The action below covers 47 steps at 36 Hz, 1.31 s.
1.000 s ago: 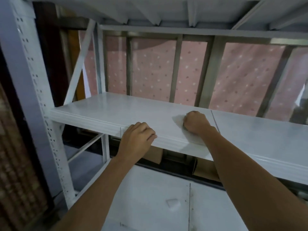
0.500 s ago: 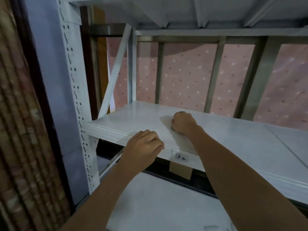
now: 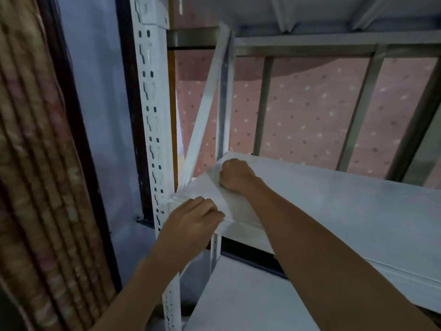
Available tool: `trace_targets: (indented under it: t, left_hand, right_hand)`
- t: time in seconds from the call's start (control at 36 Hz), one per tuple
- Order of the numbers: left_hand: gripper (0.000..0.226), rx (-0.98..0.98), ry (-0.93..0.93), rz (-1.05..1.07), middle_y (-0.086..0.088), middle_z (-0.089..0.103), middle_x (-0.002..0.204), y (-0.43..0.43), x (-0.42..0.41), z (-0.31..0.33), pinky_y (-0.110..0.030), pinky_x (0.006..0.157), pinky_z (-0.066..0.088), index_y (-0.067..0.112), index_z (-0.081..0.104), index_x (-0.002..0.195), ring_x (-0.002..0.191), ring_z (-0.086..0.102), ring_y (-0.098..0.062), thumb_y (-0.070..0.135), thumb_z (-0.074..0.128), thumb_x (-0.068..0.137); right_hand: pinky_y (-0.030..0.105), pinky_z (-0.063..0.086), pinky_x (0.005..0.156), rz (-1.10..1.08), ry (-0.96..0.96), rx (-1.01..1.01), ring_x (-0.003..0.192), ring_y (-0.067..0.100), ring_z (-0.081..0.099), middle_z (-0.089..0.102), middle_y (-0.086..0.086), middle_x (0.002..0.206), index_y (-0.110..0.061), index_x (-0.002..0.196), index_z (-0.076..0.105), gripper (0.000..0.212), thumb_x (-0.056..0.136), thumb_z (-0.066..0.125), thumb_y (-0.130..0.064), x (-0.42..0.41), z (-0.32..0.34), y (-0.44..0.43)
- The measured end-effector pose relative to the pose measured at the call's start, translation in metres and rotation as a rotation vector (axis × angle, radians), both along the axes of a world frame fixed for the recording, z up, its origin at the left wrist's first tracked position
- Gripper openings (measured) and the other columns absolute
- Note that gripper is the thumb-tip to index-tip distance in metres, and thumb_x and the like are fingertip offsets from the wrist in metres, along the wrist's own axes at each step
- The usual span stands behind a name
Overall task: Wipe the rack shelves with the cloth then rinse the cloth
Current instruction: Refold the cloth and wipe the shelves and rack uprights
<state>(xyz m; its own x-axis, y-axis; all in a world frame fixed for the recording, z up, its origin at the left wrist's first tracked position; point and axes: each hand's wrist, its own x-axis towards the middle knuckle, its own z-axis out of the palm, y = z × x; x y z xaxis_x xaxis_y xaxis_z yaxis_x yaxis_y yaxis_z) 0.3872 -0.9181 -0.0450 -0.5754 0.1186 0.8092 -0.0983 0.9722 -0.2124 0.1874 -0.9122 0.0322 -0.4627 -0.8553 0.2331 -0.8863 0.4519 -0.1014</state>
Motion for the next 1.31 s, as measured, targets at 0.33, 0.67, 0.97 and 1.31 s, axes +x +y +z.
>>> trace_targets:
  t: [0.33,0.67,0.97,1.31]
  left_hand:
    - [0.024,-0.052,-0.057,0.091,-0.005,0.063,0.077,-0.069,0.040,0.006,-0.035,0.066,0.052,0.010,0.072,0.079,0.068,0.060,-0.024,-0.008,0.055,0.079]
    - [0.017,0.187,-0.042,0.030,0.001,0.050,0.078,-0.064,0.064,0.010,-0.032,0.062,0.051,0.015,0.053,0.082,0.065,0.049,-0.016,0.011,0.046,0.097]
    - [0.048,0.130,-0.018,-0.160,-0.003,0.057,0.075,-0.057,0.033,0.006,-0.028,0.042,0.048,0.013,0.053,0.104,0.051,0.049,-0.016,-0.013,0.077,0.071]
    - [0.022,-0.029,0.065,-0.278,0.002,0.056,0.069,0.058,-0.038,0.020,-0.029,0.035,0.036,0.015,0.061,0.076,0.046,0.049,-0.018,0.021,0.063,0.097]
  right_hand:
    - [0.035,0.052,0.088,-0.080,-0.027,-0.007,0.096,0.029,0.065,0.067,0.014,0.109,-0.004,0.110,0.066,0.022,0.094,0.055,-0.016,0.031,0.000,-0.045]
    - [0.031,0.044,0.068,-0.119,-0.042,-0.036,0.076,0.021,0.057,0.065,0.008,0.098,-0.011,0.101,0.068,0.019,0.090,0.053,-0.016,0.053,-0.007,-0.065]
    - [0.025,0.032,0.051,-0.141,-0.219,-0.240,0.062,0.016,0.053,0.052,-0.002,0.065,-0.016,0.066,0.055,0.036,0.099,0.047,-0.027,0.051,-0.007,-0.033]
    - [0.027,0.042,0.066,-0.364,-0.146,-0.275,0.071,0.024,0.055,0.058,0.005,0.078,-0.012,0.078,0.064,0.040,0.101,0.047,-0.040,-0.010,0.013,0.116]
